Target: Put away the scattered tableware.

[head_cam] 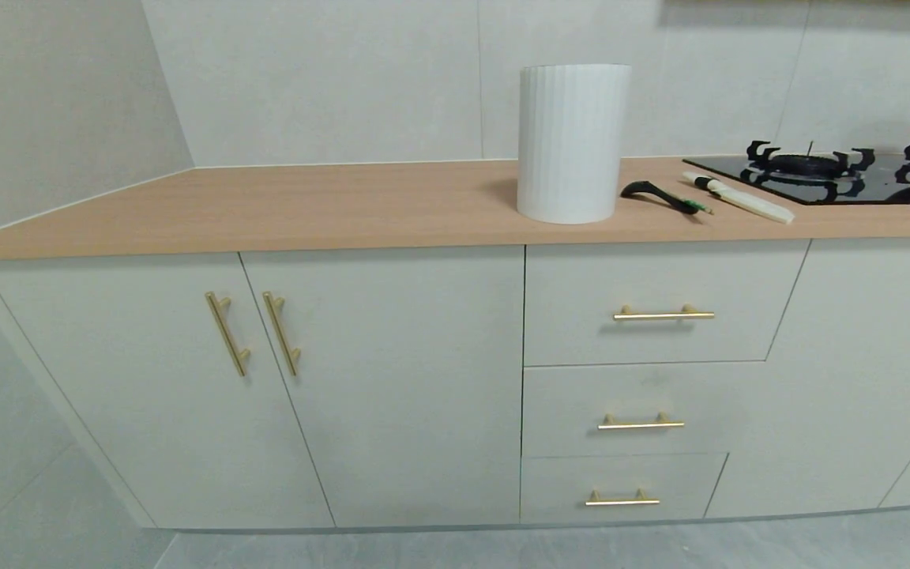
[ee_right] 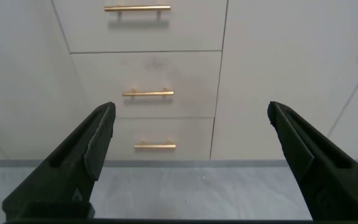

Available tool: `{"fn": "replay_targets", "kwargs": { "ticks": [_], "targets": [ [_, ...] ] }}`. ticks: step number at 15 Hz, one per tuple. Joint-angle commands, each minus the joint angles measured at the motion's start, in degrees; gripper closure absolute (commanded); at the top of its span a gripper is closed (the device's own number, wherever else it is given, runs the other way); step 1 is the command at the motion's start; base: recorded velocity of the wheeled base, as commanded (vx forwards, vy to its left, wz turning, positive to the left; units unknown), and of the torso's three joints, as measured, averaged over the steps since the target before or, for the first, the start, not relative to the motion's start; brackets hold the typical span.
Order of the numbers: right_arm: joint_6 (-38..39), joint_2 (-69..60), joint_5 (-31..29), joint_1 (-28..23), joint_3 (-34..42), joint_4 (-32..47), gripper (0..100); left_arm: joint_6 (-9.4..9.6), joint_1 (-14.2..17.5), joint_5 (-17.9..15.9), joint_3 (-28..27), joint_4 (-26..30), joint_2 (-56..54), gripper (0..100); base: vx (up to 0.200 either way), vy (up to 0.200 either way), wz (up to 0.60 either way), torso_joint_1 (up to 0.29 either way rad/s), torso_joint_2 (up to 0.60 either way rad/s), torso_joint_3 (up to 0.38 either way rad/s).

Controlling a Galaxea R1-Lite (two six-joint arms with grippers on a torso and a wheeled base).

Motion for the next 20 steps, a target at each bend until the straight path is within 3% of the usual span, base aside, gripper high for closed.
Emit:
{"fn": "replay_targets", "kwargs": {
  "ticks": [1,11,13,15,17,20],
  "targets": [
    [0.0,0.1,0.0,0.0,0.0,0.0,0,0.01,0.0,0.0,0.0,0.0,0.0,0,0.0,0.0,0.0,0.0,0.0,0.0],
    [-0.4,0.1,-0.6,0.0,-0.2,-0.2,0,0.01,0.0,0.0,0.0,0.0,0.0,0,0.0,0.0,0.0,0.0,0.0,0.0],
    [0.2,1.2,-1.7,0.0,-10.5,0.7,0,0.01,0.0,0.0,0.0,0.0,0.0,0,0.0,0.0,0.0,0.0,0.0,0.0],
    [0.0,8.2,0.1,0.2,-14.1,6.9,0,0.01,0.0,0.0,0.0,0.0,0.0,0,0.0,0.0,0.0,0.0,0.0,0.0],
    [-0.1,18.4,6.5,1.1,-14.0,7.6,0,0.01,0.0,0.0,0.0,0.0,0.0,0,0.0,0.0,0.0,0.0,0.0,0.0],
    [-4.1,37.3,8.5,2.1,-15.8,6.3,0,0.01,0.0,0.0,0.0,0.0,0.0,0,0.0,0.0,0.0,0.0,0.0,0.0]
  ]
}}
